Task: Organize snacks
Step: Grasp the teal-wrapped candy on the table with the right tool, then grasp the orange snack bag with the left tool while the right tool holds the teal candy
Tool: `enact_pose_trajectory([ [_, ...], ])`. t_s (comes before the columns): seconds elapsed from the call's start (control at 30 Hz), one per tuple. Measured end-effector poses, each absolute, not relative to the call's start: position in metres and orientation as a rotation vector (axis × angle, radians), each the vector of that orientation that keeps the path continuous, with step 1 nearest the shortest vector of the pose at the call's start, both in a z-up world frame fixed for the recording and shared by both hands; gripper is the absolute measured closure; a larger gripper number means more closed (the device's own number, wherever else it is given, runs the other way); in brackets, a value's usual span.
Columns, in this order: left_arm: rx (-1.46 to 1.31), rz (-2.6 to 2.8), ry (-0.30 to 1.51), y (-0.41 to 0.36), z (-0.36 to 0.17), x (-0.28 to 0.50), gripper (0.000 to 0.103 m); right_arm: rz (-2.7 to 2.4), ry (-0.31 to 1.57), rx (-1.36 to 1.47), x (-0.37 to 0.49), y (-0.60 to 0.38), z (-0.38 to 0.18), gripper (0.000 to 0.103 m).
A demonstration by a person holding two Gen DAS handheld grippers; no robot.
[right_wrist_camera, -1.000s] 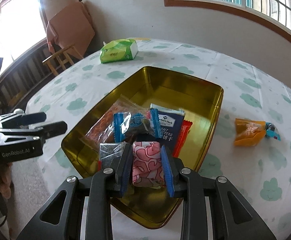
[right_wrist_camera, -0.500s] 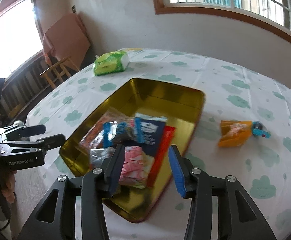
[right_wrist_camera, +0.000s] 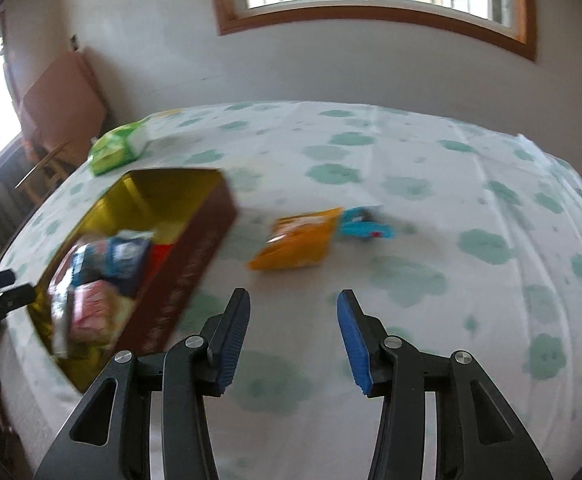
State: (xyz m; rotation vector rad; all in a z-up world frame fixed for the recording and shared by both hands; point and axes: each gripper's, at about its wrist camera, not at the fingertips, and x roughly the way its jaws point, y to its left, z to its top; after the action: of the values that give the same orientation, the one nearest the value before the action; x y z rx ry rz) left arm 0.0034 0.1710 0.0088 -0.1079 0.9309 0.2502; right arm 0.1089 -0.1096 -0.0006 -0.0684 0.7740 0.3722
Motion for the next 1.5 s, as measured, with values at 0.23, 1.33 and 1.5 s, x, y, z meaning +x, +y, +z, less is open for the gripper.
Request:
enact_pose_trajectory([
  [0.23,-0.072,0.213,0.94,0.147,0.013,0.019,0.027,0.325,0.765,-0.066,0.145,-0.125,0.0,0.056],
  [1.33,0.042,0.036,0.955,0.044,0.016,0.09,0.026,0.329,0.815,-0.067,0.198,-0.136,-0.042,0.068],
  [1.5,0.065,-0.004,0.946,0.019,0.014,0.095,0.026,0.295,0.805,-0.056,0.182,-0.16,-0.04,0.068],
])
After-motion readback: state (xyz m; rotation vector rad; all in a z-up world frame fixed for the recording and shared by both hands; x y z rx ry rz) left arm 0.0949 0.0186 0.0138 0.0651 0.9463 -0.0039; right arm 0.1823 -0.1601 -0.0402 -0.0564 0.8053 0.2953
